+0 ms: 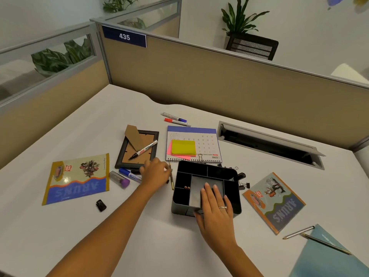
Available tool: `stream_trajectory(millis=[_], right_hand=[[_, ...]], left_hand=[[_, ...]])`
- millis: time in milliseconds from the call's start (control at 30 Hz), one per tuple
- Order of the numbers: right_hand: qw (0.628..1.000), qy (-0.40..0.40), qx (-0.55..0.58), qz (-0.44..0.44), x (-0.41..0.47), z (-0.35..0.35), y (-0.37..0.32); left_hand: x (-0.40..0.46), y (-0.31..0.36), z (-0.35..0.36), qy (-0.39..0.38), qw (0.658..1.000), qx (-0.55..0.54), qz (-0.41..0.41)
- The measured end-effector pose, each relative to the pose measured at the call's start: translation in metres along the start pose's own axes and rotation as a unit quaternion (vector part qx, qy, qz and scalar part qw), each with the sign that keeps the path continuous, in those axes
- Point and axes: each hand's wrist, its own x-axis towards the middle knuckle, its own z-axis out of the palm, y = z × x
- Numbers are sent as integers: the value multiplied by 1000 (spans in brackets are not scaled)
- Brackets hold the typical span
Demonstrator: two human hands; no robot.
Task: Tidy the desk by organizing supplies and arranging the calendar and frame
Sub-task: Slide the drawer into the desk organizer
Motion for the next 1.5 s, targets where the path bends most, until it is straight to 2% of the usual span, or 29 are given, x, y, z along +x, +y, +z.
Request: stream_trajectory(millis=[100, 200, 400, 567, 700, 800, 933, 1033, 1133, 1267, 1367, 1500], right_hand=[[1000, -6, 6, 13, 0, -1, -3], [1000, -13, 7, 25, 0, -3, -5], [999, -15, -1, 32, -1, -1, -6], [999, -7, 1, 31, -1, -1, -6], [999, -4, 3, 32, -1, -2, -7], [999, -4, 4, 34, -1, -2, -7], [999, -6, 9, 37, -2, -3, -8], [999, -4, 9, 35, -2, -4, -8], [999, -9, 8, 35, -2, -4, -8], [999, -15, 10, 33, -2, -4, -7], [999, -14, 11, 31, -1, -3, -6], [999, -10, 11, 30, -2, -3, -6]], left_hand=[[14, 11, 4, -40, 997, 50, -39], [24, 19, 10, -42, 996, 56, -63], [31, 22, 14, -40, 995, 44, -80], [33, 22, 0, -3, 997, -26, -79], [28, 23, -24, 41, 982, -185, -14], [10, 26, -50, 90, 939, -321, 86], [-22, 29, -65, 135, 901, -369, 183], [-42, 28, -61, 167, 895, -328, 252], [-53, 22, -48, 139, 902, -279, 297], [-60, 12, -25, 120, 924, -126, 340], [-64, 8, -7, 134, 926, -52, 350], [-66, 3, 5, 155, 928, -20, 339]])
